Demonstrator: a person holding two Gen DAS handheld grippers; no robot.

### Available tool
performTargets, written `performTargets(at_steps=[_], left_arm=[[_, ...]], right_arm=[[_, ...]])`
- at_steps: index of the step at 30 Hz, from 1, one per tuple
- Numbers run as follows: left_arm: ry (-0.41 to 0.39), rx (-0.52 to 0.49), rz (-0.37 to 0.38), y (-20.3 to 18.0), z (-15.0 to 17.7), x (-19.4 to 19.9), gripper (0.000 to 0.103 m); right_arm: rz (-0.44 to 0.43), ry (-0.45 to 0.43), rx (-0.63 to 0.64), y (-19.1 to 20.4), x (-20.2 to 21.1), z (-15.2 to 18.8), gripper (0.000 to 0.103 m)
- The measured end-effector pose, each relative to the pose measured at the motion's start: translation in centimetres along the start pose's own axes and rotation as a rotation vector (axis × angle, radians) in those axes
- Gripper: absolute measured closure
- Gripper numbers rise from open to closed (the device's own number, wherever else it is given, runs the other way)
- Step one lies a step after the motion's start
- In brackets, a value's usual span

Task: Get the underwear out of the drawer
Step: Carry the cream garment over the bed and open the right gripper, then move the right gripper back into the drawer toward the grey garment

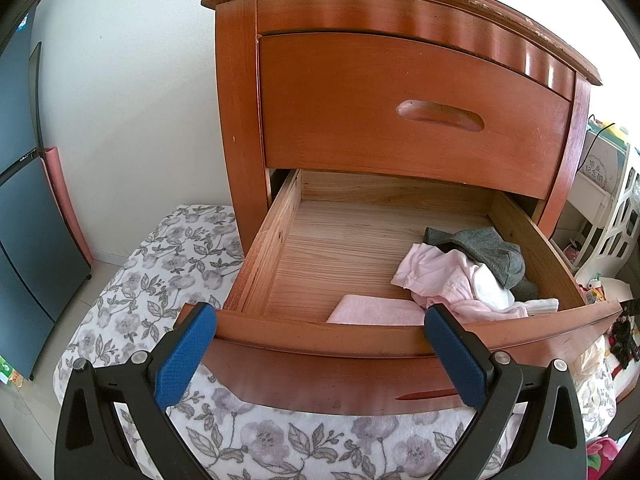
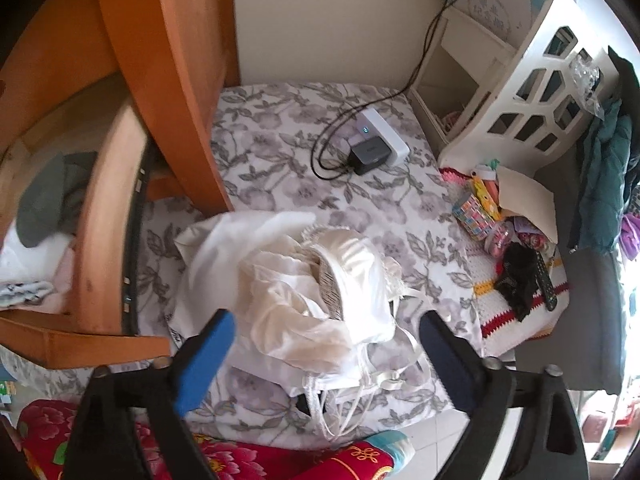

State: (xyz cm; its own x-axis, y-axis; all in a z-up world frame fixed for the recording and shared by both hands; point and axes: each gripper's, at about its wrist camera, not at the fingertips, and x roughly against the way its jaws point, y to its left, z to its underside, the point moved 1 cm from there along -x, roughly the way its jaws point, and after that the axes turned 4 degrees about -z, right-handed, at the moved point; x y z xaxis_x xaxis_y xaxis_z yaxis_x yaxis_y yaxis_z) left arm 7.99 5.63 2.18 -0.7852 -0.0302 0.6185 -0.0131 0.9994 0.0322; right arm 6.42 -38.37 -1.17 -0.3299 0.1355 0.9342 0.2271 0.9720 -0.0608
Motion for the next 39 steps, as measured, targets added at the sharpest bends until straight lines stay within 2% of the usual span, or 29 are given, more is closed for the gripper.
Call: performTargets(at_steps=[7,14,19,23,30,36,39], left_arm=[[0.0,0.0,0.0,0.0,0.0,0.0,0.0],[0.0,0.0,0.0,0.0,0.0,0.0,0.0],[0.0,0.0,0.0,0.0,0.0,0.0,0.0],[0.0,0.0,0.0,0.0,0.0,0.0,0.0],[-0.001,0.0,0.002,0.0,0.0,0.0,0.0],[0.0,0.002,-0.001,0.3,0.2,0.1,0.0],[0.0,0.003,-0.006,0.2,0.2,0.1,0.0]], right_arm=[[-0.004,-0.074,-0.003,1.3,2.0,-0.6,0.0],[-0.074,-0.198,-0.053,2.6,5.4,-1.6,0.0],[-0.099,-0.313,0.003,5.6,9.2,-2.2,0.0],[-0.173,-0.386,0.058,8.6,12.0,-2.3,0.0],[-0.277,-0.393,0.233,15.8,14.0,-1.8,0.0],[-0.354,-0.382,0.291,19.2,13.7,-0.8,0.0],[-0.348,-0.357,0.323,20.4,12.8,-0.4,0.0]])
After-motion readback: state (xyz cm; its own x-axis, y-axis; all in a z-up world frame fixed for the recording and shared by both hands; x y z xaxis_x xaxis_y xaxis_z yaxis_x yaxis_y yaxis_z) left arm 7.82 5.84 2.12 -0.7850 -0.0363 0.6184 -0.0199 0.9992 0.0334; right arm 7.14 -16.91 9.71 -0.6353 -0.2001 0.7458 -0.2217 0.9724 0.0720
